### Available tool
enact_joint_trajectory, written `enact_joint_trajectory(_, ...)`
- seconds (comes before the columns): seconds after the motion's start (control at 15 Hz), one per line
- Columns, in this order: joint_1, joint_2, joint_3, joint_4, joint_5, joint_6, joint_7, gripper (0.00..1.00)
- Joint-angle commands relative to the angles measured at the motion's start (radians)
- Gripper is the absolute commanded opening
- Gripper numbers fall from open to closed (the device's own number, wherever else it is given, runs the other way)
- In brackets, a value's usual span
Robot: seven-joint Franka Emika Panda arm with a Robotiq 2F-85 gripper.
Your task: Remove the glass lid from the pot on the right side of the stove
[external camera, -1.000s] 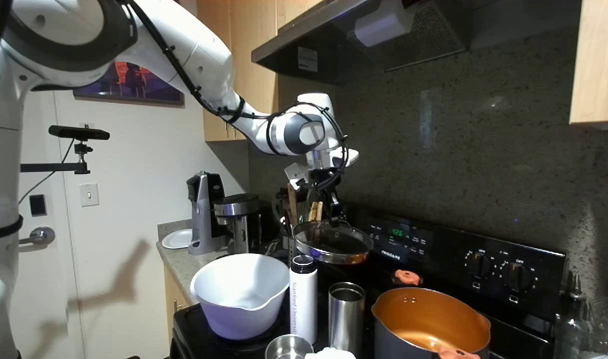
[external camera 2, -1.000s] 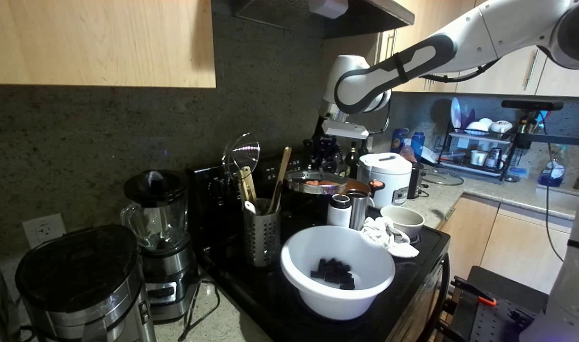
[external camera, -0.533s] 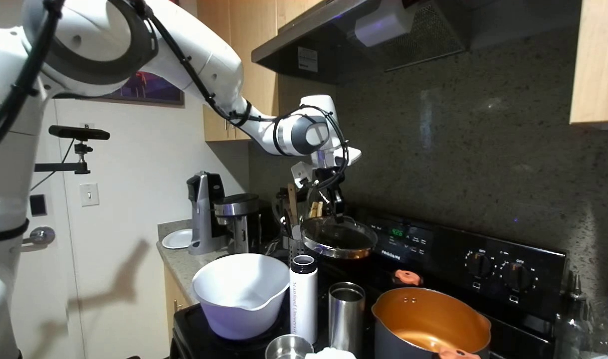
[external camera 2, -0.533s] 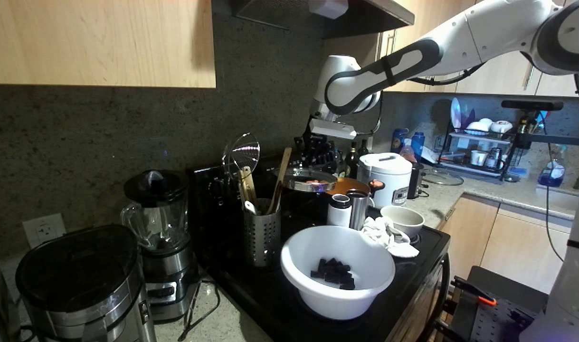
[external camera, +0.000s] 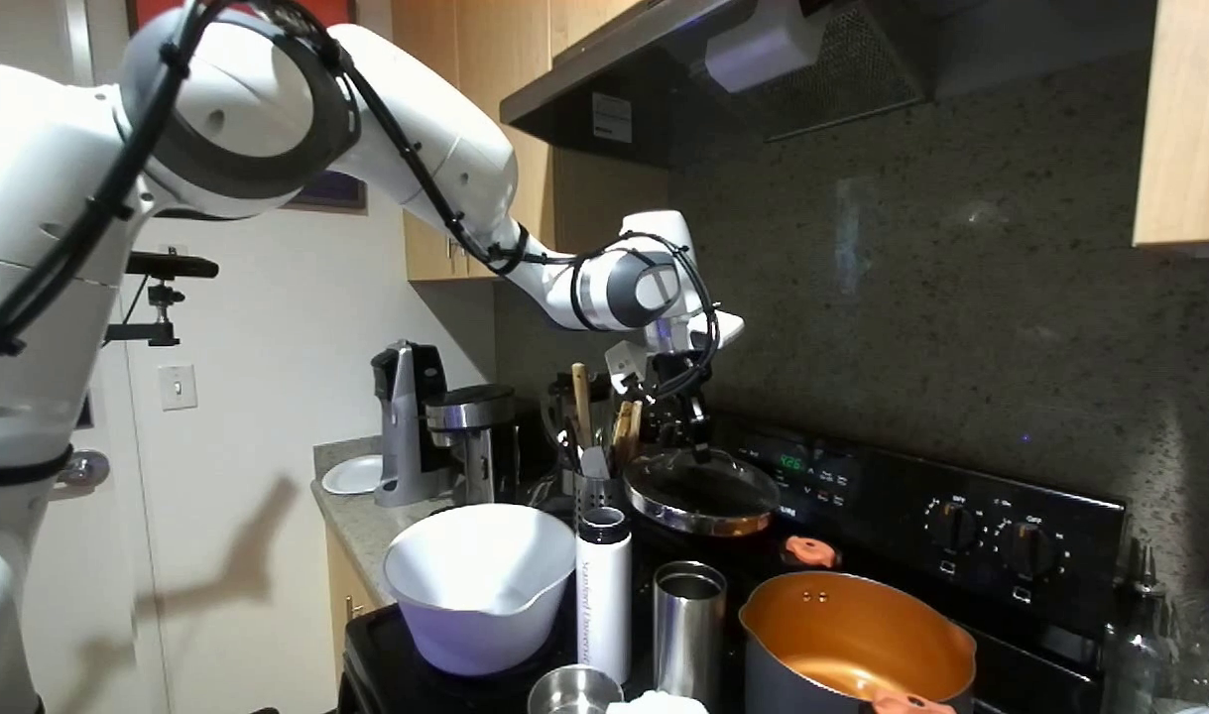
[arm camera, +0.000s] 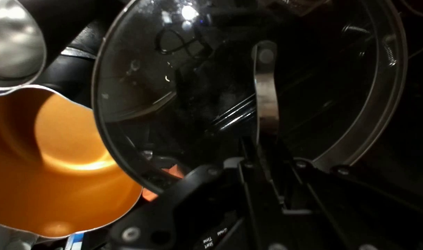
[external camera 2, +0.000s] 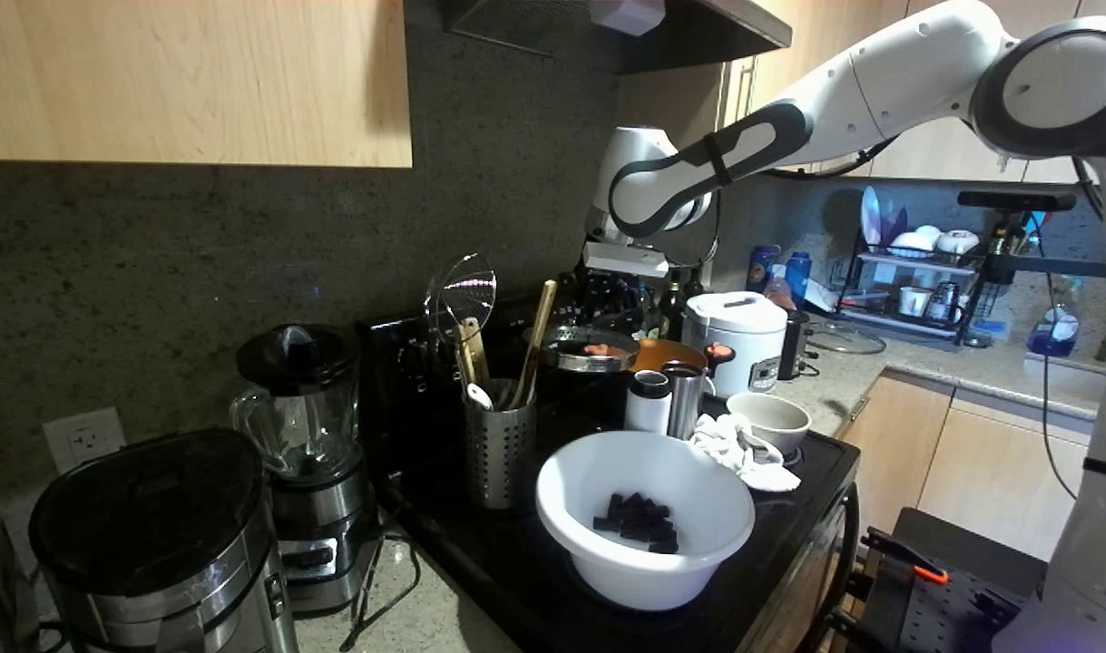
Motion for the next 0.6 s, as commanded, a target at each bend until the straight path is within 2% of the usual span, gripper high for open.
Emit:
enact_joint_trajectory(0.0, 0.014, 0.020, -0.027, 0.019, -0.032, 0.015, 0.040, 0.04)
enact_joint_trajectory(0.53, 0.008, 0.061, -0.052, -0.004, -0.034, 0.031, 0.024, 0.04)
